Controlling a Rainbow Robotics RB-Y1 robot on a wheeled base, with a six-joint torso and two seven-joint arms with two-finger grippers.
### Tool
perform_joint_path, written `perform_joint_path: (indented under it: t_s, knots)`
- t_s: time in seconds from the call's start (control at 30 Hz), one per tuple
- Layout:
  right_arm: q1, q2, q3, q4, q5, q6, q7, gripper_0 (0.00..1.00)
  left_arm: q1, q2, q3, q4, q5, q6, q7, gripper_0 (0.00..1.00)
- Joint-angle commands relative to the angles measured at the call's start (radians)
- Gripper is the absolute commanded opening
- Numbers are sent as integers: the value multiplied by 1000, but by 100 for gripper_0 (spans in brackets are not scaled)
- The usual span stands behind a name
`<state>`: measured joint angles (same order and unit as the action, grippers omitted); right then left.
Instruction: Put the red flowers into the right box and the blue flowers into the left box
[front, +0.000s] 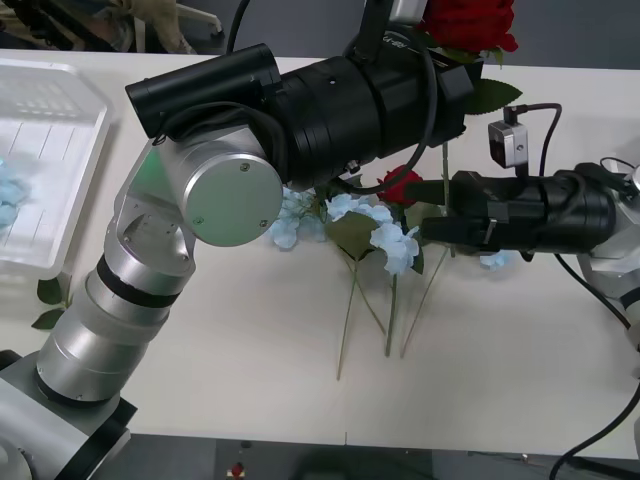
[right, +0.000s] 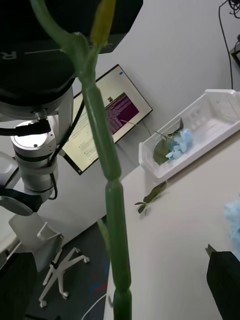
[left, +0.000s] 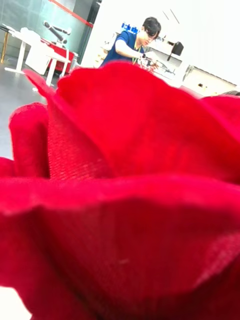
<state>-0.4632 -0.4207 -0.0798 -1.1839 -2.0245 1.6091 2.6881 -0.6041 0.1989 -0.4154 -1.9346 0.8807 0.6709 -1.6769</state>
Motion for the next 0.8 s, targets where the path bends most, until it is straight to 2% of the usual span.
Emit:
perform_joint_path:
  t_s: [0.03,0.07,0.1,0.13,0.17,0.63,0.67,0.7,0.73,0.8]
  knots:
    - [-31,5,54,-36,3,-48,17,92,-40,4,7,-17,-2,-10,-24,0]
    - [-32,3,64,-36,3,-61,17,68,-40,4,7,-17,-2,-10,-24,0]
    - [-32,3,67,-36,3,-67,17,53,-40,4,7,-17,-2,-10,-24,0]
    - [-32,5,69,-36,4,-78,17,19,-40,4,7,-17,-2,-10,-24,0]
    - [-35,6,71,-36,15,-86,17,0,-40,4,7,-17,-2,-10,-24,0]
    - [-54,10,66,-36,41,-107,17,0,-40,4,7,-17,-2,-10,-24,0]
    - [-55,11,66,-36,43,-107,17,0,-40,4,7,-17,-2,-10,-24,10]
    - [-55,11,64,-34,43,-109,17,0,-40,4,7,-17,-2,-10,-24,50]
    - [-55,10,61,-34,43,-110,17,0,-40,4,7,-17,-2,-10,-24,79]
    - [-57,10,60,-34,44,-110,17,0,-40,4,7,-17,-2,-10,-24,100]
